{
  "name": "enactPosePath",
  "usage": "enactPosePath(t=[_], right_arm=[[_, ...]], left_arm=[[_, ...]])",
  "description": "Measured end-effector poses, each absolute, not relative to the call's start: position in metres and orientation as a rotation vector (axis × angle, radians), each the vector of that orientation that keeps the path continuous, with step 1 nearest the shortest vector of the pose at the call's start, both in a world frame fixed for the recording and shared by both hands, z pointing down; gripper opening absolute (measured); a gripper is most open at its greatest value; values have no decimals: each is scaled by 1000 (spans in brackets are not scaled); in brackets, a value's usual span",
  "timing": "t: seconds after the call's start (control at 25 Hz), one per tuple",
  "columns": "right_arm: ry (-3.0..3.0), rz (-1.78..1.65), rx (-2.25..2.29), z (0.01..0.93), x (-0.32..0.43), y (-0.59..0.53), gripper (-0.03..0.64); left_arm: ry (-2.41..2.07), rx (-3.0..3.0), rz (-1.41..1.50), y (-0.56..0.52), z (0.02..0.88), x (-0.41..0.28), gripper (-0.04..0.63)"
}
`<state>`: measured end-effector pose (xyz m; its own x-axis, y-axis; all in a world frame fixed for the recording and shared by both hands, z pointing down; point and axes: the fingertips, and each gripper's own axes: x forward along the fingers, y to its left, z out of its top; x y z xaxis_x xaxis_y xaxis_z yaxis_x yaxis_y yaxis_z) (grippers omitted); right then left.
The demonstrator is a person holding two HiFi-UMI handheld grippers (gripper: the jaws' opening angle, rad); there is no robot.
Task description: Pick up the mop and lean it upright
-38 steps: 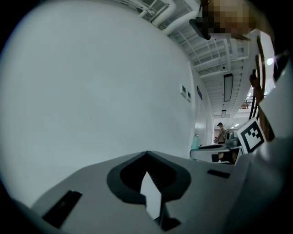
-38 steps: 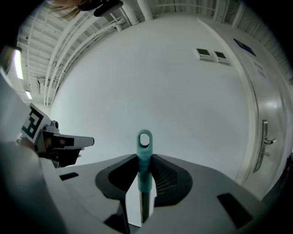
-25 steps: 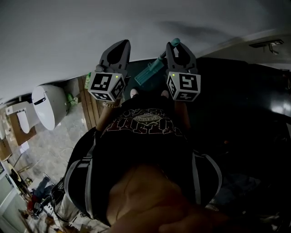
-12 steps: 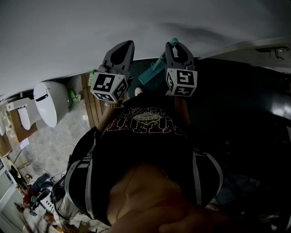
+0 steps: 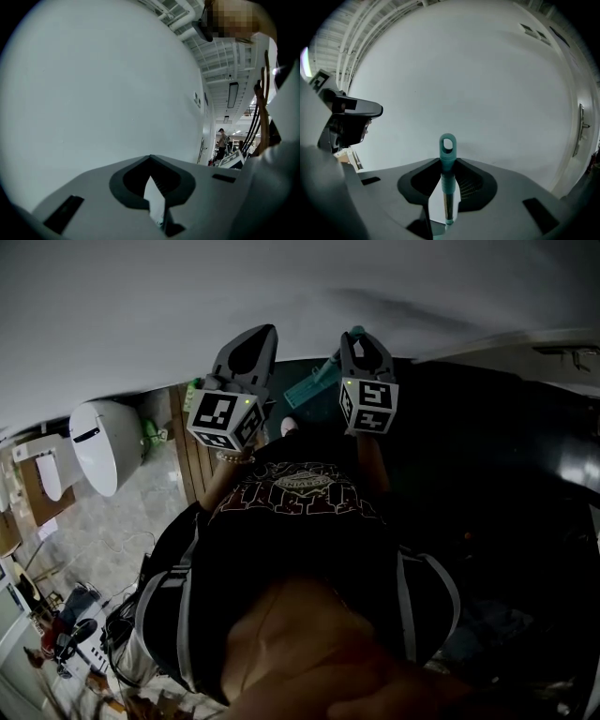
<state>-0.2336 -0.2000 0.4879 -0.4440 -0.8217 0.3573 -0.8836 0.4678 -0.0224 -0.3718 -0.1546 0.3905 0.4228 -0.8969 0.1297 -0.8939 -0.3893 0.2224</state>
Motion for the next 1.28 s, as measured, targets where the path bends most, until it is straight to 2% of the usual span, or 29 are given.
enactPosePath(t=[1.28], right_arm=[[-2424,260,1436,499,-282,-274,107]], left_arm=[[-1594,2356,-25,-152,402,-401,38]])
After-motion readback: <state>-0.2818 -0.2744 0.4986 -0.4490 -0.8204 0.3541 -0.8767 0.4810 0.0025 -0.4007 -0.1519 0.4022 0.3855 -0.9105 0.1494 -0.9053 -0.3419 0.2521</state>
